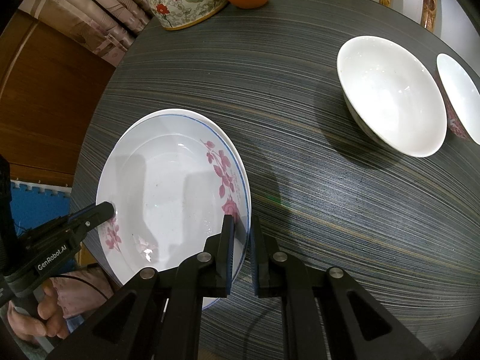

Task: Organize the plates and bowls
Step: 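Hold the plate pressed onto the stack with both tools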

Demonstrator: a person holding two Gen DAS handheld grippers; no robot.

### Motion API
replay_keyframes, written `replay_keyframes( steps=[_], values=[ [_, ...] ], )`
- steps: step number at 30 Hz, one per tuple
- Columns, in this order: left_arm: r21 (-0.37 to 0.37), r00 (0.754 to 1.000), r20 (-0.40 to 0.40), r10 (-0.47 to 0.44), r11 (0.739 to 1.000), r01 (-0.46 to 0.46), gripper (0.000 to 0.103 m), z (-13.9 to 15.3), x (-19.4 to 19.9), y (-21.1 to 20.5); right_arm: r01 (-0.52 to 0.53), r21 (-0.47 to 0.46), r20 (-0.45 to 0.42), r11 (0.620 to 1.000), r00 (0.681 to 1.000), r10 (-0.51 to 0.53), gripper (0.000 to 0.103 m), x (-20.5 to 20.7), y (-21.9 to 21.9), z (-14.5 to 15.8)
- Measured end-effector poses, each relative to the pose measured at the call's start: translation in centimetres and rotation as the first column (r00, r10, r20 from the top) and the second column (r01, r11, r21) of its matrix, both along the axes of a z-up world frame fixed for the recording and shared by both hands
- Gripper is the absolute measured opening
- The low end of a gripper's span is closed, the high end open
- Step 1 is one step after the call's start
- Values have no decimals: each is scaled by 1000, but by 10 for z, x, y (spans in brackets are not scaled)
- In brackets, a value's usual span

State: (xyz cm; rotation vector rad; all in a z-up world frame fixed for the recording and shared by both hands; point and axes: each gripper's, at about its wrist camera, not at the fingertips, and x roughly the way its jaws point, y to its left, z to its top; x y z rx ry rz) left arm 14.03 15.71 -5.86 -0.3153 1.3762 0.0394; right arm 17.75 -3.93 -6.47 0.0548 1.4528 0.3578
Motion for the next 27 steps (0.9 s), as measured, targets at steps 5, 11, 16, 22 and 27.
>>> replay_keyframes(
  steps=[5, 11, 16, 22, 27],
  values=[
    [2, 1000, 1, -2, 1000, 2, 10, 0, 0, 0, -2, -1, -1, 1000, 1000, 2, 11, 1, 0, 0],
    [1, 1000, 2, -4, 1000, 4, 10, 0, 0, 2, -3, -2, 0, 1000, 1000, 3, 11, 1, 1, 0],
    [-2, 1000, 3, -3, 1000, 3, 10, 0, 0, 3, -3, -2, -1, 1000, 1000, 3, 11, 1, 1, 0],
    [-1, 1000, 4, -5, 1000, 5, 10, 0, 0, 3, -4, -3, -1, 1000, 1000, 4, 12, 1, 0, -1],
    [-3, 1000, 4, -3, 1000, 3, 10, 1, 0, 3, -6, -6, 0, 1000, 1000, 6, 12, 1, 0, -1]
  ],
)
